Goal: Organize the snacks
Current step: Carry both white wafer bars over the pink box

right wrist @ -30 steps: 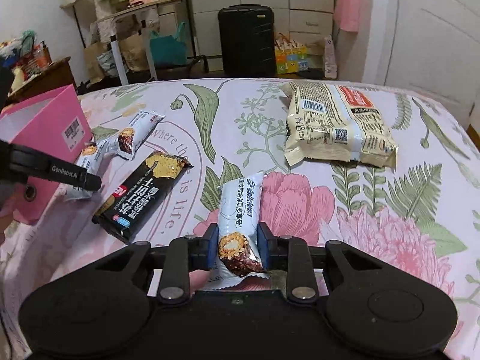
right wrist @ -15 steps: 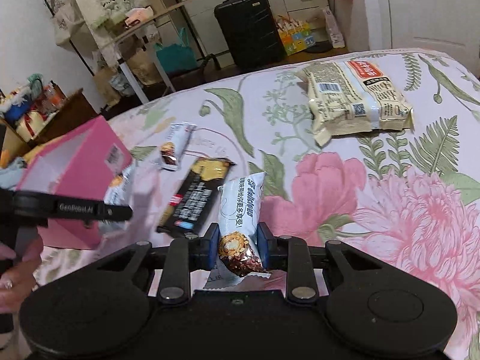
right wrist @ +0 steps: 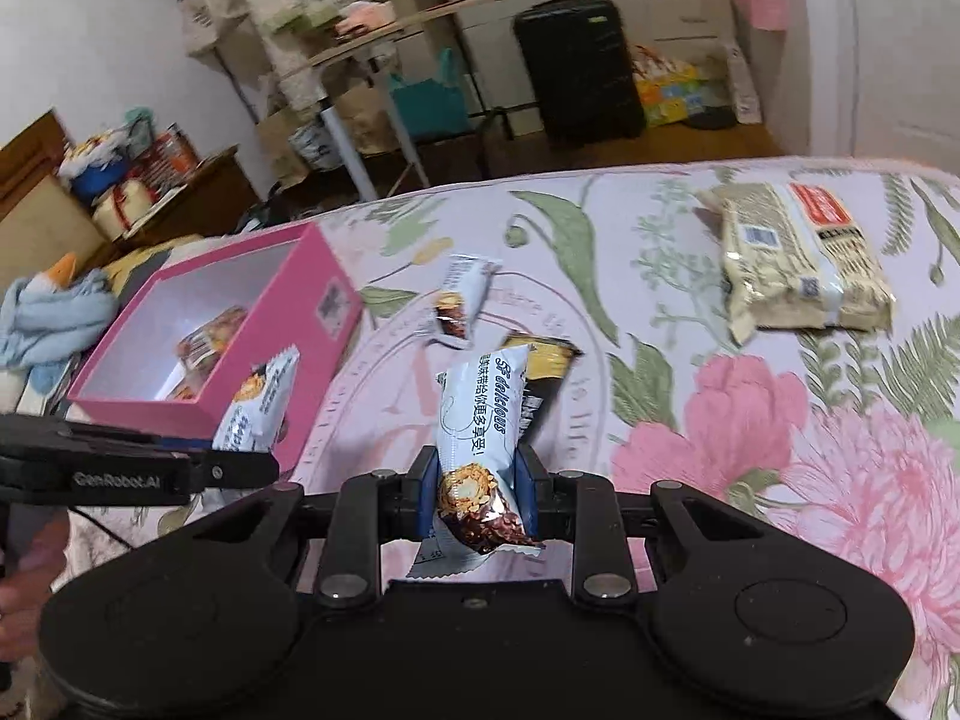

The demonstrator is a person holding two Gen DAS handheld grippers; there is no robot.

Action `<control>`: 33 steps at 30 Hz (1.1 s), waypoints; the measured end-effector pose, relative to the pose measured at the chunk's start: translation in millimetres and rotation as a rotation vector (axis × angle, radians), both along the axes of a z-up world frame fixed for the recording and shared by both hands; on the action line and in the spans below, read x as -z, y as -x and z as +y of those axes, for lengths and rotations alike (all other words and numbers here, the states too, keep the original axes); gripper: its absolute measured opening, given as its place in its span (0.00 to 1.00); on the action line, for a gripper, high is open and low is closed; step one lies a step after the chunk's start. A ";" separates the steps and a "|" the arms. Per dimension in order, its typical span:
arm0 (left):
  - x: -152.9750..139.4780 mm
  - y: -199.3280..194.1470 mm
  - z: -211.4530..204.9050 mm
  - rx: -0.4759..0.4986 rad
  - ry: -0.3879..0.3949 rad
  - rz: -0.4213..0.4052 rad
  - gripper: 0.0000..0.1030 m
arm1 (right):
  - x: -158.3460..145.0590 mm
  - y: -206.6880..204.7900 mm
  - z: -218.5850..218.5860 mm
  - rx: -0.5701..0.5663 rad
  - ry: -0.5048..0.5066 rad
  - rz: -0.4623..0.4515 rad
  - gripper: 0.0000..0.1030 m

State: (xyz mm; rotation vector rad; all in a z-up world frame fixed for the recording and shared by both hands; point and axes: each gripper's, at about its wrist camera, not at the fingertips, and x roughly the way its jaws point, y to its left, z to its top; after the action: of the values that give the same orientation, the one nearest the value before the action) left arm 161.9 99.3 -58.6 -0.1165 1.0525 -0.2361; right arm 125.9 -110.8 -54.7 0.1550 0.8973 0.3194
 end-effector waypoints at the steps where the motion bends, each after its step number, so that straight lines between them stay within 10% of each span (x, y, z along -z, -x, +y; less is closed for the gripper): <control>1: -2.1 1.7 3.0 -0.004 0.007 -0.001 0.29 | -0.5 0.7 3.6 -0.002 0.008 -0.003 0.30; 14: -28.8 14.1 36.1 -0.061 0.010 -0.045 0.29 | -17.1 -2.4 28.7 -0.060 0.054 -0.034 0.30; 25: -70.5 14.1 108.2 -0.248 -0.022 -0.136 0.29 | -72.4 -28.8 108.7 -0.412 0.101 -0.198 0.30; 33: -51.8 -5.9 178.4 -0.463 -0.041 -0.093 0.29 | -54.7 -64.2 194.1 -0.668 0.049 -0.198 0.30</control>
State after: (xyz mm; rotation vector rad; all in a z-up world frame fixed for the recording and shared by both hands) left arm 167.8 277.6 -6.8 -0.3043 0.9099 0.1974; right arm 190.1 83.4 -0.1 -0.2283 0.7389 0.9157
